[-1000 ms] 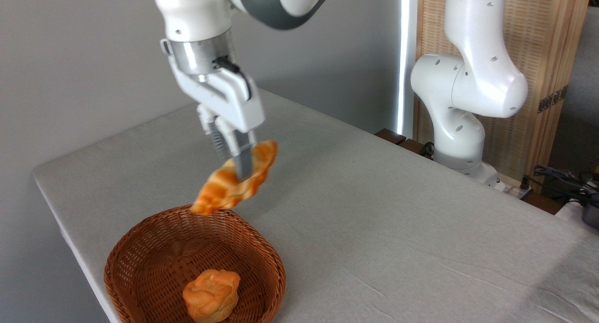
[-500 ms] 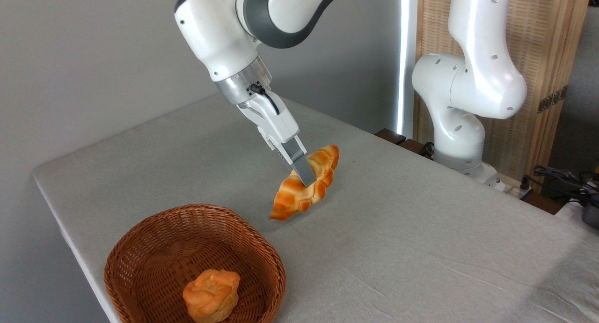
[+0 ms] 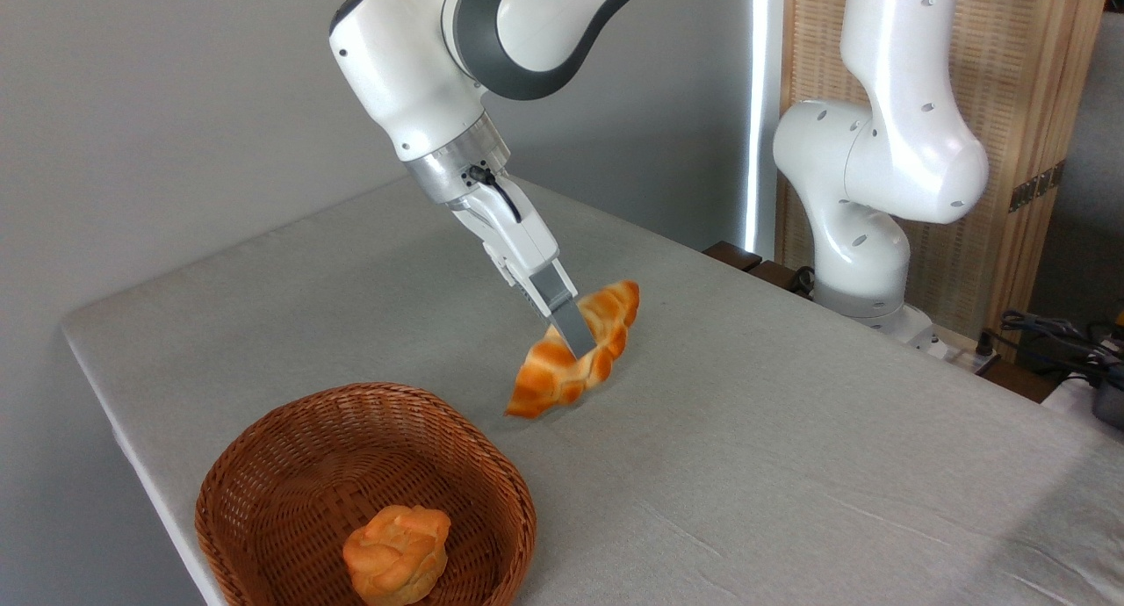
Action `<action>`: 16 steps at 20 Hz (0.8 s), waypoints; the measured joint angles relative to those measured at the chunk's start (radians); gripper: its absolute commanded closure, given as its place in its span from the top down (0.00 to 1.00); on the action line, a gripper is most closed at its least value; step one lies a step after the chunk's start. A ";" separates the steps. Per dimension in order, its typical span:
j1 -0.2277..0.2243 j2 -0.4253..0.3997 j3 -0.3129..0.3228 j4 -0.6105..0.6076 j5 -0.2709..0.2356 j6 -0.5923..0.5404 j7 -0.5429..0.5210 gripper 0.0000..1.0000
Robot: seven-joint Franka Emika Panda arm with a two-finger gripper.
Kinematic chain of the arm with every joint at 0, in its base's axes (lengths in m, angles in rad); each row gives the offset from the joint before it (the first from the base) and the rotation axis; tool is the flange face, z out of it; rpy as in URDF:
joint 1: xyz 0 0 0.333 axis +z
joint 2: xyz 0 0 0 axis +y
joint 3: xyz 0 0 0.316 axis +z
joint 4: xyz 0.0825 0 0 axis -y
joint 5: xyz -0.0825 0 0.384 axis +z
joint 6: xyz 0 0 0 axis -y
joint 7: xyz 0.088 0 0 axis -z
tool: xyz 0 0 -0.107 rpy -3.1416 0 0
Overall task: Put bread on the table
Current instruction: 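Lift the bread roll out of the basket and carry it beside the basket, then lower the bread roll onto the table and open the gripper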
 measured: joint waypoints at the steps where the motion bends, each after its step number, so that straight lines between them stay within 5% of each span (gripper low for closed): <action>1: 0.000 0.003 0.000 0.000 0.000 0.002 0.000 1.00; 16: 0.007 0.005 0.010 0.044 -0.120 0.021 0.000 1.00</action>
